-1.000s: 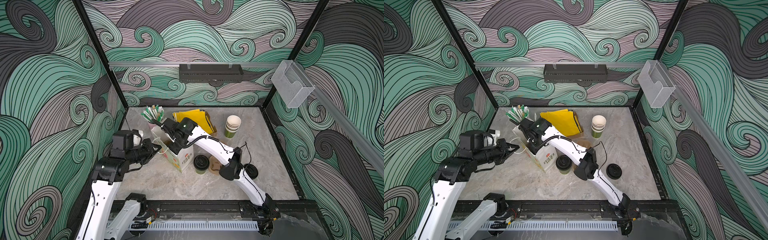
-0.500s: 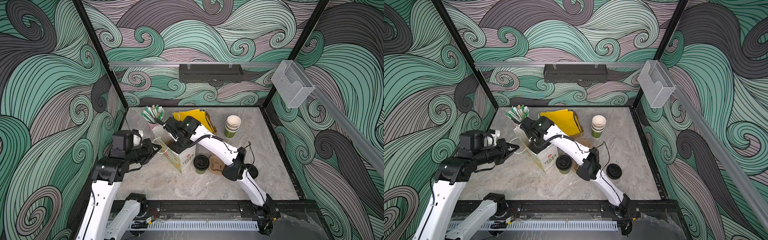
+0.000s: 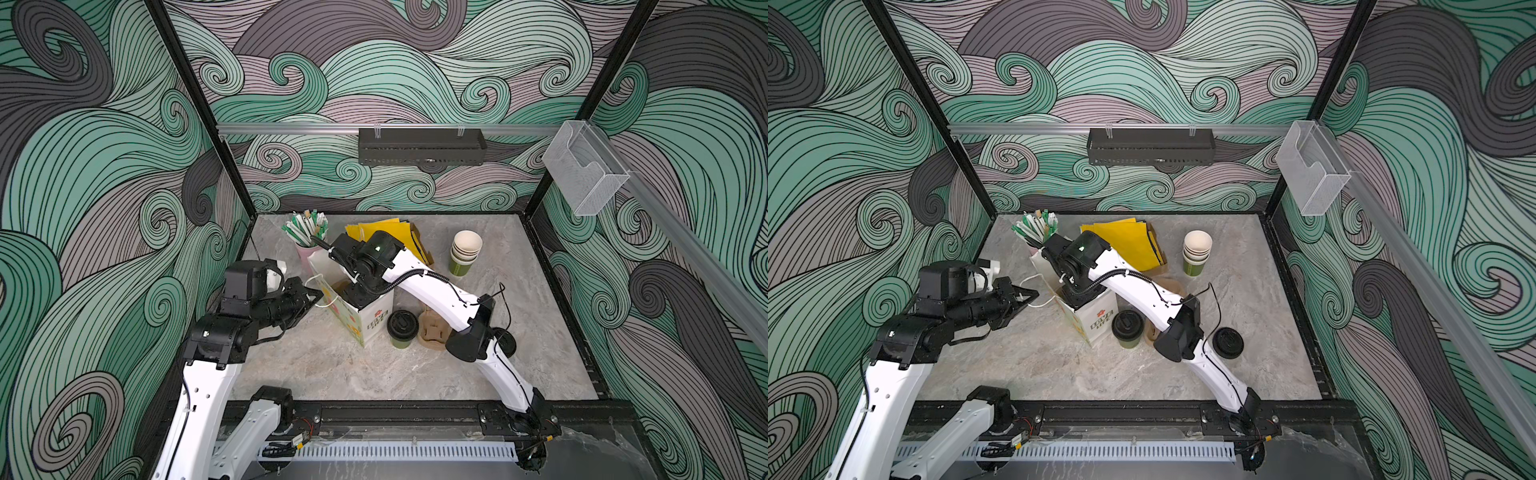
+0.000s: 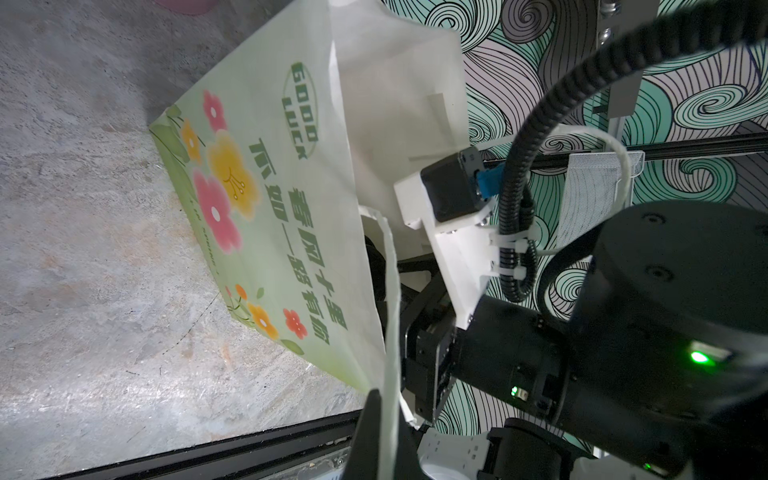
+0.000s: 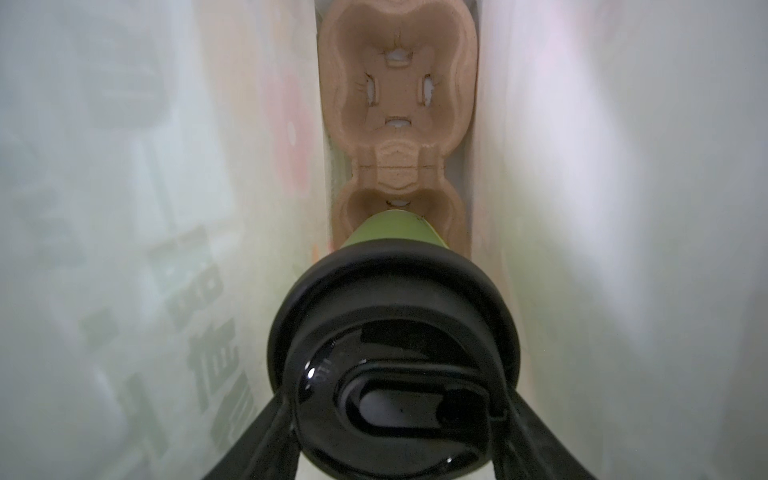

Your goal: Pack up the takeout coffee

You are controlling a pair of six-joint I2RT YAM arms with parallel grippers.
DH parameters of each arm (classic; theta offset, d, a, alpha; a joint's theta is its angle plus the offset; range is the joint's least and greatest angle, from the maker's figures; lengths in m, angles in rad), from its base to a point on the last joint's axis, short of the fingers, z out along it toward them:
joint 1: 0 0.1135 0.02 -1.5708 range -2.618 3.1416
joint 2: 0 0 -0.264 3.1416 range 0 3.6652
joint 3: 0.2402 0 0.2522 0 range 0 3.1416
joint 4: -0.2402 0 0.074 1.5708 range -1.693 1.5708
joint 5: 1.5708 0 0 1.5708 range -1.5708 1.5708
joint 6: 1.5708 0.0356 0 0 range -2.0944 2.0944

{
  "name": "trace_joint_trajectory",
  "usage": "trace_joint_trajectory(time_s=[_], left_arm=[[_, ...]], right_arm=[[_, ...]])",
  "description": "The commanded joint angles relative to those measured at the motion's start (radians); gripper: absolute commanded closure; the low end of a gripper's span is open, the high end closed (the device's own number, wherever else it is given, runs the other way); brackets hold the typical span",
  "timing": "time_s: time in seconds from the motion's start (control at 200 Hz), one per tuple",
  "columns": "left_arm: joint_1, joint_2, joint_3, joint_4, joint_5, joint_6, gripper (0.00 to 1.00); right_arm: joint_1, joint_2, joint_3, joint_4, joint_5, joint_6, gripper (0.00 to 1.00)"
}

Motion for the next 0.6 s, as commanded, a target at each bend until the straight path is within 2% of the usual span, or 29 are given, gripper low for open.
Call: trace_joint_trajectory(time_s=[0.0, 0.595], left_arm=[[-0.008, -0.008, 0.006, -0.003, -0.009, 0.010, 1.00], [-0.008, -0.010, 0.002, -0.005, -0.010, 0.006, 1.00]], right_arm=[[-0.003, 0.012, -0.002, -0.041, 0.029, 0.032, 0.46], [-0.021, 0.075, 0.000, -0.053, -0.002, 0.047, 0.46]])
